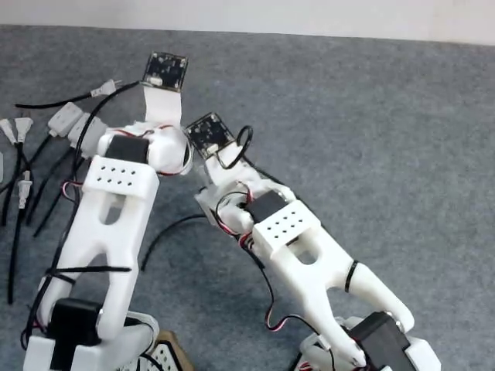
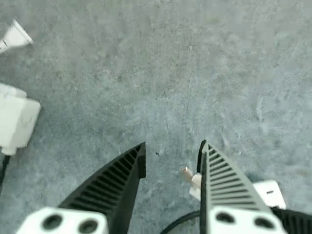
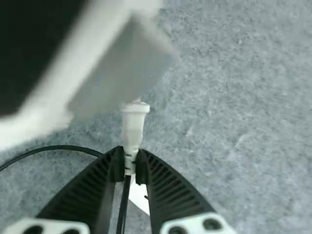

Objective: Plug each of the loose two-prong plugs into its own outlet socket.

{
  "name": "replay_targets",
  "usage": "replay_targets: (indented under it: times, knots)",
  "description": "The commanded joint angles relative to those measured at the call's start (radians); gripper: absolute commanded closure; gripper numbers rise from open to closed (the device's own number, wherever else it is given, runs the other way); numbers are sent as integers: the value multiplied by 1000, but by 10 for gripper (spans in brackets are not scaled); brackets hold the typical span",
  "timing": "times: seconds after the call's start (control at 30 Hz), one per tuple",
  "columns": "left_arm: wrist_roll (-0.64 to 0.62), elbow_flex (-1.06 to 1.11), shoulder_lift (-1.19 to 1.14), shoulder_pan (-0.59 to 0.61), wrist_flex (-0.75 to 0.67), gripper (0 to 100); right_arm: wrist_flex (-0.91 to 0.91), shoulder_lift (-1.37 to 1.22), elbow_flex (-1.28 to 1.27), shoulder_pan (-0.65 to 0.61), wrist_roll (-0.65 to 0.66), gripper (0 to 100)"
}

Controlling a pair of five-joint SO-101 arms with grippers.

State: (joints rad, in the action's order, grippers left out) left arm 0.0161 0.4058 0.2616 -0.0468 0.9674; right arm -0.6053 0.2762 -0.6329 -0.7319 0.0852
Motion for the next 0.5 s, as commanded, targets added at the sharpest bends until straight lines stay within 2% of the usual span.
replay_targets:
  times: [0.0, 0.1, 0.27, 0.47]
  knots:
    - [12, 35, 41, -16, 2, 811, 22, 21, 36, -5, 17, 991]
    - [12, 93, 41, -15, -15, 810, -7, 21, 74, 28, 15, 991]
    - [37, 200, 41, 10, -120, 810, -93, 28, 165, 76, 20, 991]
    - [41, 223, 41, 41, -132, 810, -124, 30, 193, 97, 20, 991]
